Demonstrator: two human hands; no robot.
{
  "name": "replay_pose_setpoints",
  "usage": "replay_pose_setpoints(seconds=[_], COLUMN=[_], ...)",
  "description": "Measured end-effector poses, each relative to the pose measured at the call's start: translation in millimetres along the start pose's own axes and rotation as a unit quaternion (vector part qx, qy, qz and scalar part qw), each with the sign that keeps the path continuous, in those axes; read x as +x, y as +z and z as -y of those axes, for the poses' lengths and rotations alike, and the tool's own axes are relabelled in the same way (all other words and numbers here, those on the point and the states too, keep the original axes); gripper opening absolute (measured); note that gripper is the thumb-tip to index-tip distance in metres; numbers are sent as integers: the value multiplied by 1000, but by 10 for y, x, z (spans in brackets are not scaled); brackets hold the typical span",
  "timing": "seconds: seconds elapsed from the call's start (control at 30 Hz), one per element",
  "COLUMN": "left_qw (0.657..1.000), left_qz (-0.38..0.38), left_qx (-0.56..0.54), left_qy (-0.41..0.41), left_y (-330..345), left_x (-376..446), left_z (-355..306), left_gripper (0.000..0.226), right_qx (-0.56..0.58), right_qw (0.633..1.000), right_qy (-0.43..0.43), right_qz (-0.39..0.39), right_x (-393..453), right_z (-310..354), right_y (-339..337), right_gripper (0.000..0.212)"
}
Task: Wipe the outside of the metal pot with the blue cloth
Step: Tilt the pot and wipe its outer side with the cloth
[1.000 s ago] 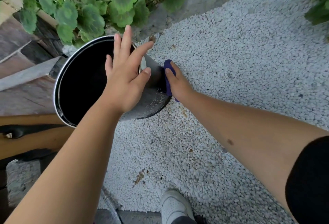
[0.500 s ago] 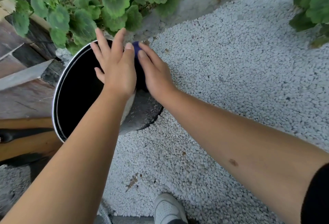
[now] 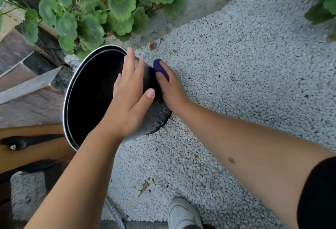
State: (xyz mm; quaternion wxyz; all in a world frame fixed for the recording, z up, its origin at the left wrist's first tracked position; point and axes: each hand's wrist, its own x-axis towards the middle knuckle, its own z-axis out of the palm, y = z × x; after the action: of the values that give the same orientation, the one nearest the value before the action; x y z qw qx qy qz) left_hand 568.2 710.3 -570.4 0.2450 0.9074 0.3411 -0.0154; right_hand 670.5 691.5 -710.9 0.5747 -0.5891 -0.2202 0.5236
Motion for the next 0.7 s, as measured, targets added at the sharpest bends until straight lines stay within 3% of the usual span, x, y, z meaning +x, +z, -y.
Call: replay_pose_setpoints(seconds=[0.17,0.5,0.7], left_qw=[999,968,912], left_qz=[-35,-82,-178], left_qx=[-8,-201,-312], left_qy=[-29,-125,-197], left_y=[56,48,-23], left_x=[77,233,470], left_z=[23,-169,-56], left_gripper=[69,80,75], right_qx=[-66,-63,-44], right_qw=[996,992,999], right_qy=[59,105,-6], right_qz=[3,16,-4], right_x=[7,71,-22], right_z=[-351,-183,348], right_y=[-104,-209,-17], right_gripper=[56,55,56])
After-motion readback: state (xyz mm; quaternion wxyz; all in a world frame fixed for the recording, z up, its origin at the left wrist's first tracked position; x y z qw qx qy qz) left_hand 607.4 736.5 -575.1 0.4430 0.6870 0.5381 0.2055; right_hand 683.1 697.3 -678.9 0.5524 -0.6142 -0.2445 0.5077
